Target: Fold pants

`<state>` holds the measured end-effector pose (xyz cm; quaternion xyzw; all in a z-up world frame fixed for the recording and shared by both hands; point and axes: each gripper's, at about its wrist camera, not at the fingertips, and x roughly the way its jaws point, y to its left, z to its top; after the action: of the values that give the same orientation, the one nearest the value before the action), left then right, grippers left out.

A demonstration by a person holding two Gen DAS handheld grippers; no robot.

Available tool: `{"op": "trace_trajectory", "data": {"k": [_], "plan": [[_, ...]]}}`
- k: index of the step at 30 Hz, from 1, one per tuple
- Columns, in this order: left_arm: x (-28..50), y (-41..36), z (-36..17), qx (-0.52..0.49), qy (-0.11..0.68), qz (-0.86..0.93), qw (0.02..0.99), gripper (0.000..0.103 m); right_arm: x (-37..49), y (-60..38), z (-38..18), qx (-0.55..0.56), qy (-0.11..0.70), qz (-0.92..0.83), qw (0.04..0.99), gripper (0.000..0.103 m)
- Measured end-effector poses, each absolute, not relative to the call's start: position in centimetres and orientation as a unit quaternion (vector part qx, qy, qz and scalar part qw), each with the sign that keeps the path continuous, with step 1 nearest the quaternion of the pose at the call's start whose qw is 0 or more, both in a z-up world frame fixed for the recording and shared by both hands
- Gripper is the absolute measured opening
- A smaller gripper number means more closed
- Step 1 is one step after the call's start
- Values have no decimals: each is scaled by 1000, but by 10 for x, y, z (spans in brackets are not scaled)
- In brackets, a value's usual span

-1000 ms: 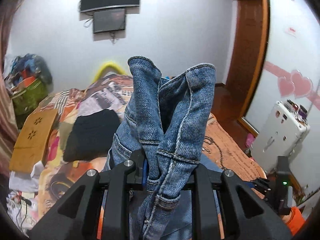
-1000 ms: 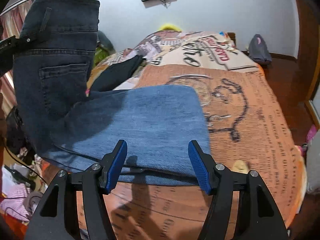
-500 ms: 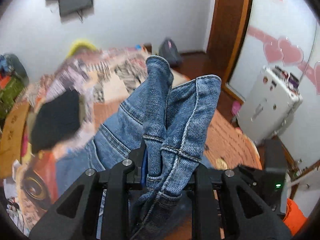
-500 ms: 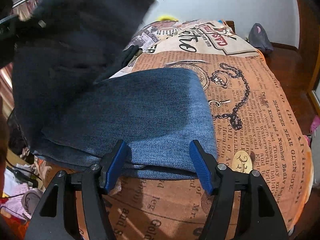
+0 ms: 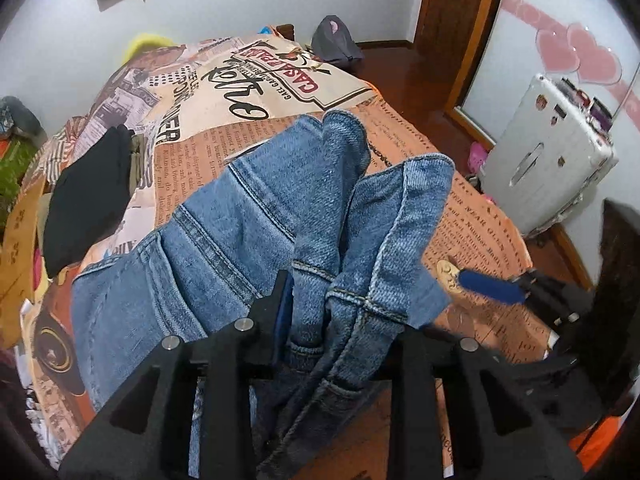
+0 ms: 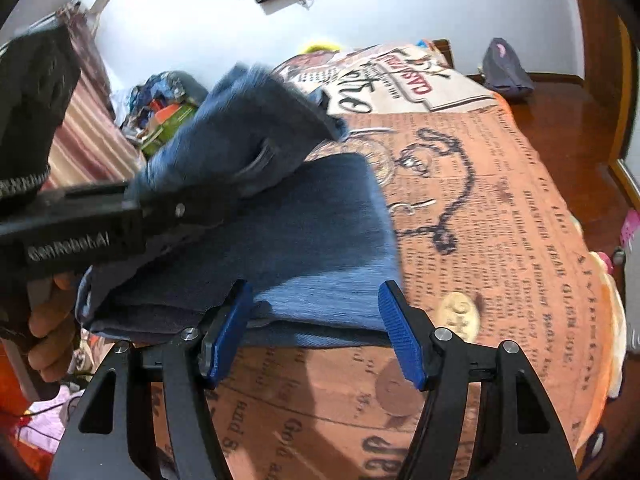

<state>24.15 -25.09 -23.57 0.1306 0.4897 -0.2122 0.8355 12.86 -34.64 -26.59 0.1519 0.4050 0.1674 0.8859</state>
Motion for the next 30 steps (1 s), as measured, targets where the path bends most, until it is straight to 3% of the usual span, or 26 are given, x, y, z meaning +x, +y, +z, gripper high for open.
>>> {"op": "trace_trajectory", "data": {"k": [9,14,22,30], "plan": [[231,-247,-227,118,493,-197,839,33,116,-377,-239,153,365,144,907,63],[209,-237,-207,100,484,-218,841,49,113,-384,-231,150,351,139,914,63],[198,-180,-155,81,404,-172,895,69,101,-376,-238,152,364,144,908,63],[258,-91,-166,73,397,-66,913,72,101,-349,-253,136,396,161,894,63]]}}
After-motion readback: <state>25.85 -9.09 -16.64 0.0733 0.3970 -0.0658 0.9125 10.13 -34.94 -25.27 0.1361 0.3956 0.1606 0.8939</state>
